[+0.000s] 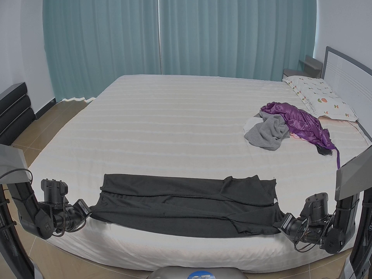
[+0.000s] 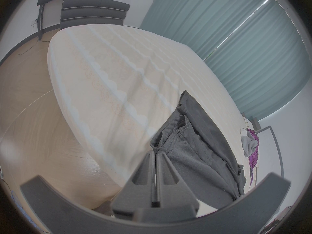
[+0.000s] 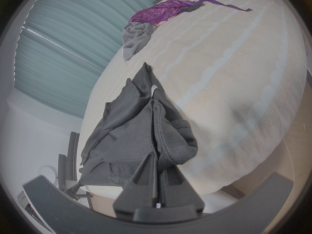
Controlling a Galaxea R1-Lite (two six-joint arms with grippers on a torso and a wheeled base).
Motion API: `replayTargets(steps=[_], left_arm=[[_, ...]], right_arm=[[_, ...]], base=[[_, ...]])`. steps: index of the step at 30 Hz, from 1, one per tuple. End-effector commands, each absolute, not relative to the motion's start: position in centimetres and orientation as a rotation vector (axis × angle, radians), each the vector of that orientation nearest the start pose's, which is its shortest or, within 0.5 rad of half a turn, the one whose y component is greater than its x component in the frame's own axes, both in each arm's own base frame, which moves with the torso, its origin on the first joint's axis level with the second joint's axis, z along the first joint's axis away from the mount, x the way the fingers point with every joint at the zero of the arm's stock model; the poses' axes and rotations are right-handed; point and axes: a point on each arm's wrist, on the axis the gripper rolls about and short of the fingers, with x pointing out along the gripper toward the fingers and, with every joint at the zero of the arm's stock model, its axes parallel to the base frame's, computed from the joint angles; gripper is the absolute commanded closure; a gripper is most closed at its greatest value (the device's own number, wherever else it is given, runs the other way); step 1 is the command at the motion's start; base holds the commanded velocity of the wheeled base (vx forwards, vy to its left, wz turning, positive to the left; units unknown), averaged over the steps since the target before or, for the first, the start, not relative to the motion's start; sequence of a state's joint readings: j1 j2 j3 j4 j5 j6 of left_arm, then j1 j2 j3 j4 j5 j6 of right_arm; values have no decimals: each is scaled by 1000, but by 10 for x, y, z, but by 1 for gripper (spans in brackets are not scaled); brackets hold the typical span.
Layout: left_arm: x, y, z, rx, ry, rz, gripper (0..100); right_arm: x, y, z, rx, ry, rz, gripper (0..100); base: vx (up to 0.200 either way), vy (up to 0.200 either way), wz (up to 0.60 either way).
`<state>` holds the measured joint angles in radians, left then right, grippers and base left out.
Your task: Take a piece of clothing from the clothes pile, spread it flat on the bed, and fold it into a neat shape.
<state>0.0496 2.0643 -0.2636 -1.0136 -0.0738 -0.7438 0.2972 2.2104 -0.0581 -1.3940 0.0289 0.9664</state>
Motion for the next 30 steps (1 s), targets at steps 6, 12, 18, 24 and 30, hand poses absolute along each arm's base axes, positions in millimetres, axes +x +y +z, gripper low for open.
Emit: replayTargets(steps=[6, 12, 18, 24, 30], left_arm=[[247, 10, -3, -749, 793, 278, 0], [249, 11, 3, -757, 761, 271, 0], [252, 12, 14, -771, 712, 246, 0], [250, 12, 22, -787, 685, 225, 0], [251, 11, 23, -812, 688, 191, 0]], right_arm=[[210, 65, -26, 803, 856, -86, 0], [211, 58, -9, 799, 774, -76, 0], [216, 39, 13, 804, 647, -95, 0], [221, 25, 21, 808, 574, -122, 0], [220, 26, 22, 824, 586, -95, 0]], base=[[0, 0, 0], [0, 0, 0], [0, 0, 0], [33, 0, 0], [167, 0, 0]])
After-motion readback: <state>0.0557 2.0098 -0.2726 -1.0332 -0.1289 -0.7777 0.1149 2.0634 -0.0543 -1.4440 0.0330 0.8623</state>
